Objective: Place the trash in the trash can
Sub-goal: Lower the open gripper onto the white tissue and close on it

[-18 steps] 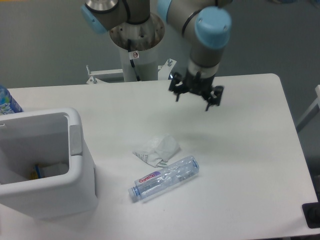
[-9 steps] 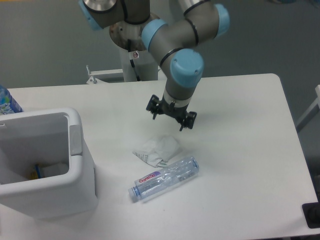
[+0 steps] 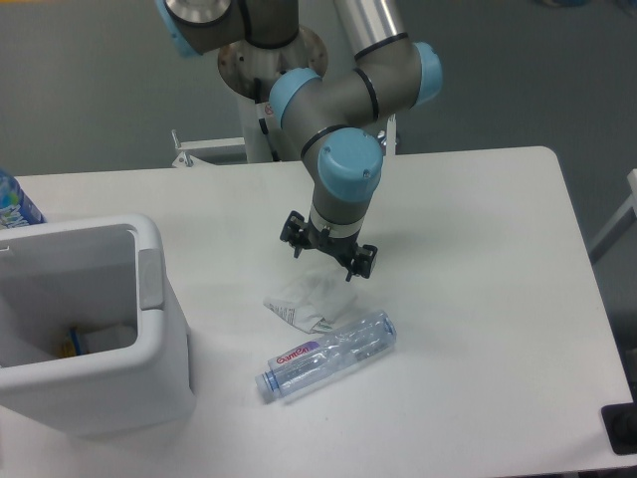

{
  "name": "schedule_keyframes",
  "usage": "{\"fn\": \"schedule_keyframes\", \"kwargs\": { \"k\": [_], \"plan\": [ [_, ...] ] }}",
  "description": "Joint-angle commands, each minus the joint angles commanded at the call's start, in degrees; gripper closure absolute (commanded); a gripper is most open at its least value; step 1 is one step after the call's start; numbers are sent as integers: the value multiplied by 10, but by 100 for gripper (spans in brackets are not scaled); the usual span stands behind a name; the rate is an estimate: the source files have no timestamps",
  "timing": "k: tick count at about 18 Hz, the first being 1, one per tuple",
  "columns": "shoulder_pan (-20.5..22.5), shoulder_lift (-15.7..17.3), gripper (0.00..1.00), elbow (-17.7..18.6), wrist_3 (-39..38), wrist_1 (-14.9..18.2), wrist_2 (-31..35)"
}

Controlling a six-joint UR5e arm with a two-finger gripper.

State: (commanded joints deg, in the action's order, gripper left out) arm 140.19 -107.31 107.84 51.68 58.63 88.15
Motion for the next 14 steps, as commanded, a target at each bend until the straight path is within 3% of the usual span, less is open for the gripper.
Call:
{"fn": "schedule_keyframes", "kwargs": {
  "k": [1,4,7,9,13,14],
  "plan": [
    [-3,-4,0,0,0,-9,10],
    [-9,-12,14,-2,-22,-23,27],
    [-9,-16,39,-5,-39,-26,29],
    [-9,-16,61,-7,-39,-29,29],
    [-8,-13,91,-8,-39,-26,31],
    [-8,-12,94,-8,-39,-26,33]
  ]
}}
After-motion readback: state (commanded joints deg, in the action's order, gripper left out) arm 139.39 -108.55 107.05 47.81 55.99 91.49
